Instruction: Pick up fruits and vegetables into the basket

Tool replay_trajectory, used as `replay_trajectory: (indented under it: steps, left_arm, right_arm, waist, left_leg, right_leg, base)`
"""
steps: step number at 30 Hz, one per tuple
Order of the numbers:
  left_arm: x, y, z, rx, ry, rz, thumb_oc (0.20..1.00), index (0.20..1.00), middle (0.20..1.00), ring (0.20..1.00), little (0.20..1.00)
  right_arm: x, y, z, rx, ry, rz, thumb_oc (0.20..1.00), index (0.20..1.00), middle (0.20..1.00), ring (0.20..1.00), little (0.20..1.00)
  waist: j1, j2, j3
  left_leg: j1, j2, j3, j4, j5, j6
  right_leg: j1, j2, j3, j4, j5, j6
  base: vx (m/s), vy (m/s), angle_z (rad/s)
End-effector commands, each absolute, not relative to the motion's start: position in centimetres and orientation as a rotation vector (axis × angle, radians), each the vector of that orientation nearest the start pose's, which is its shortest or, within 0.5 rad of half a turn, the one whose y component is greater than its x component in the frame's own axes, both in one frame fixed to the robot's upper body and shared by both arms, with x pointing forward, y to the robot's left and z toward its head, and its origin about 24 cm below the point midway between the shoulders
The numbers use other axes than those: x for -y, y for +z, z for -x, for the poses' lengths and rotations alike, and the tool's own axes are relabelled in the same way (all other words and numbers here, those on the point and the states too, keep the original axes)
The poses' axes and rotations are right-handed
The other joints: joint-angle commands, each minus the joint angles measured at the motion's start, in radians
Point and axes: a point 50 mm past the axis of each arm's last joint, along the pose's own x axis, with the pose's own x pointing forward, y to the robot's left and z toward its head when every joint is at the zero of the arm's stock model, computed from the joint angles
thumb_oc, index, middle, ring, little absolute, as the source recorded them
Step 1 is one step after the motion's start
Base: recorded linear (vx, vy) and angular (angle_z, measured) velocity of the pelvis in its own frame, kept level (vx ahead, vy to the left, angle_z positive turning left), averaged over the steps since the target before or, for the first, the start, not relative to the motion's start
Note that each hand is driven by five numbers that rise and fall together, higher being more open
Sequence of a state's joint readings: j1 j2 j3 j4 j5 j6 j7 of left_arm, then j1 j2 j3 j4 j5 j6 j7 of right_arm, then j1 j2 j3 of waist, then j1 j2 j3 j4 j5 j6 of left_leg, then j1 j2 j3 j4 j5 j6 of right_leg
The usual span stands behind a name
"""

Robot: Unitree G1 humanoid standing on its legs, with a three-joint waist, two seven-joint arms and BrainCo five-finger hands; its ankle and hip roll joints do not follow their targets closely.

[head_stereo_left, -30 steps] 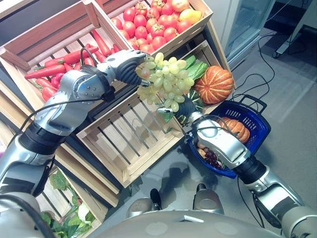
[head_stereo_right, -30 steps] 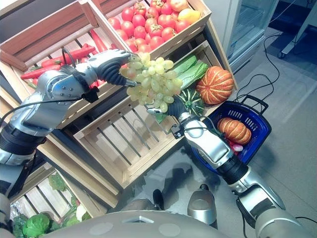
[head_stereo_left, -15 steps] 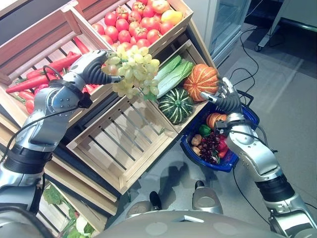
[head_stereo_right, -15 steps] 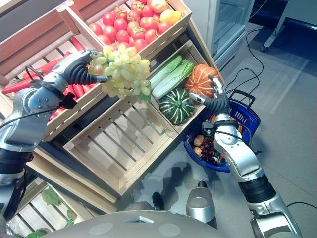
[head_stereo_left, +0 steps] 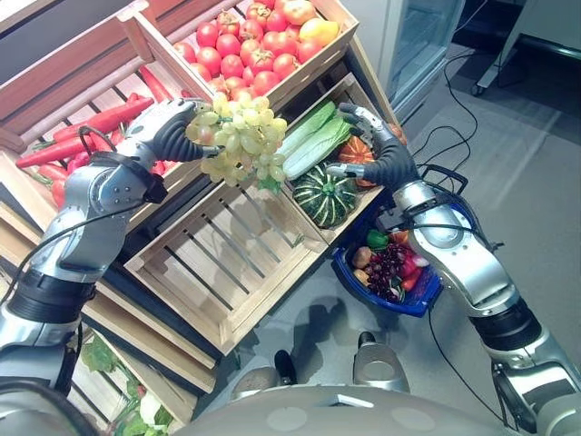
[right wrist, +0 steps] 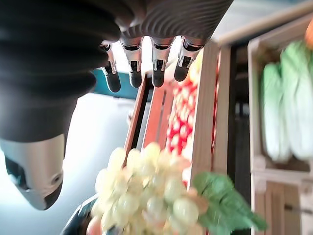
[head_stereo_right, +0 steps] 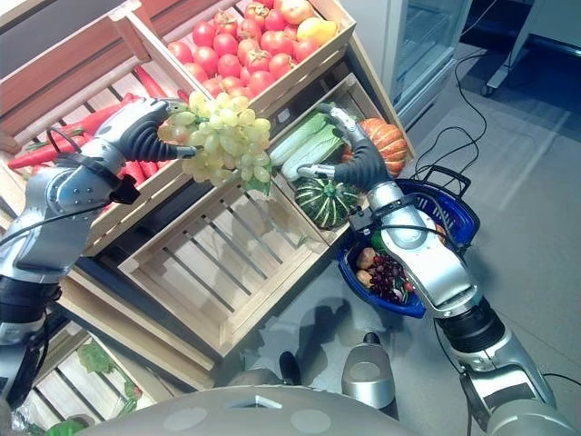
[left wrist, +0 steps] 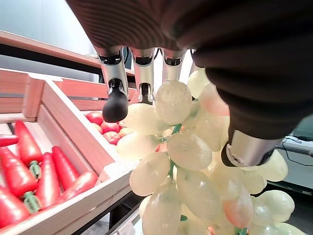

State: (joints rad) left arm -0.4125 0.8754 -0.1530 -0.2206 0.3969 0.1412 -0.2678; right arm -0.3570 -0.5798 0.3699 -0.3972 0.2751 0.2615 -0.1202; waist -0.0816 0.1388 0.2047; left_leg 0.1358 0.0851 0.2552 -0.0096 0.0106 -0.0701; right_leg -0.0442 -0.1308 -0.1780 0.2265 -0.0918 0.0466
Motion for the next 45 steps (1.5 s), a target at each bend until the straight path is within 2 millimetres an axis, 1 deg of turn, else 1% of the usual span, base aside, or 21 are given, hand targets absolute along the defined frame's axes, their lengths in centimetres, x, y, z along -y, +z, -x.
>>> replay_trajectory:
  steps: [1, 4, 10, 16, 28, 31, 36, 41, 45]
  left_arm:
    - [-19.7, 25.8, -29.0, 0.498, -0.130, -1.418, 0.200, 0.200, 0.200, 0.200, 0.200]
    - [-18.8, 26.0, -29.1, 0.499, -0.177, -1.409, 0.200, 0.200, 0.200, 0.200, 0.200]
    - [-17.7, 25.4, -29.3, 0.469, -0.273, -1.357, 0.200, 0.200, 0.200, 0.200, 0.200]
    - [-16.9, 24.1, -29.3, 0.391, -0.391, -1.264, 0.200, 0.200, 0.200, 0.200, 0.200]
    - [-16.0, 22.9, -29.3, 0.353, -0.471, -1.139, 0.200, 0.200, 0.200, 0.200, 0.200]
    - [-15.8, 22.6, -29.3, 0.364, -0.478, -1.131, 0.200, 0.200, 0.200, 0.200, 0.200]
    - [-15.7, 22.9, -29.3, 0.385, -0.465, -1.121, 0.200, 0.200, 0.200, 0.200, 0.200]
    - [-16.0, 22.9, -29.3, 0.389, -0.440, -1.108, 0.200, 0.200, 0.200, 0.200, 0.200]
    - [-16.3, 22.7, -29.2, 0.385, -0.442, -1.098, 0.200, 0.200, 0.200, 0.200, 0.200]
  right_arm:
    - [8.7, 20.7, -25.8, 0.496, 0.542, 0.250, 1.000, 1.000, 1.000, 1.000, 1.000]
    - [7.9, 20.7, -25.8, 0.483, 0.582, 0.217, 1.000, 1.000, 1.000, 1.000, 1.000]
    - [7.0, 21.0, -25.8, 0.503, 0.581, 0.210, 1.000, 1.000, 1.000, 1.000, 1.000]
    - [7.1, 21.2, -25.9, 0.530, 0.523, 0.222, 1.000, 1.000, 1.000, 1.000, 1.000]
    - [6.5, 20.6, -25.8, 0.476, 0.578, 0.191, 1.000, 1.000, 1.000, 1.000, 1.000]
    - [6.4, 20.3, -26.0, 0.461, 0.582, 0.203, 1.000, 1.000, 1.000, 1.000, 1.000]
    - [6.7, 19.8, -26.3, 0.447, 0.541, 0.233, 1.000, 1.000, 1.000, 1.000, 1.000]
    - [7.2, 18.7, -26.5, 0.383, 0.533, 0.259, 1.000, 1.000, 1.000, 1.000, 1.000]
    - [7.6, 17.3, -26.7, 0.302, 0.544, 0.311, 1.000, 1.000, 1.000, 1.000, 1.000]
  waist:
    - [0.016, -0.063, -0.043]
    - [0.024, -0.068, -0.043]
    - [0.035, -0.074, -0.039]
    - [0.038, -0.072, -0.032]
    - [0.038, -0.074, -0.029]
    - [0.039, -0.075, -0.028]
    - [0.038, -0.076, -0.028]
    - [0.034, -0.078, -0.025]
    - [0.032, -0.079, -0.021]
  left_leg:
    - [-0.003, 0.001, -0.023, 0.072, -0.067, 0.010]
    - [-0.007, 0.003, -0.029, 0.077, -0.066, 0.009]
    - [-0.014, 0.007, -0.038, 0.084, -0.065, 0.008]
    - [-0.017, 0.009, -0.042, 0.087, -0.066, 0.008]
    - [-0.017, 0.009, -0.040, 0.089, -0.067, 0.009]
    - [-0.019, 0.009, -0.041, 0.091, -0.067, 0.010]
    - [-0.018, 0.010, -0.042, 0.091, -0.067, 0.011]
    - [-0.022, 0.011, -0.040, 0.096, -0.068, 0.011]
    - [-0.025, 0.011, -0.041, 0.098, -0.068, 0.012]
  right_leg:
    - [0.103, -0.072, 0.004, -0.093, 0.031, 0.089]
    - [0.107, -0.072, 0.000, -0.094, 0.031, 0.088]
    - [0.109, -0.072, -0.005, -0.095, 0.034, 0.091]
    - [0.107, -0.072, -0.004, -0.095, 0.036, 0.093]
    - [0.104, -0.073, -0.003, -0.094, 0.038, 0.094]
    - [0.103, -0.073, -0.003, -0.093, 0.037, 0.093]
    - [0.103, -0.073, -0.002, -0.090, 0.035, 0.092]
    - [0.099, -0.073, 0.000, -0.085, 0.033, 0.092]
    - [0.096, -0.073, 0.001, -0.082, 0.032, 0.091]
  base:
    - [0.00, -0.040, 0.08]
    - [0.00, -0.036, 0.14]
    - [0.00, -0.016, 0.05]
    - [0.00, -0.002, 0.02]
    - [0.00, 0.000, 0.00]
    - [0.00, 0.000, 0.00]
    - [0.00, 0.000, 0.00]
    - [0.00, 0.000, 0.00]
    - [0.00, 0.000, 0.00]
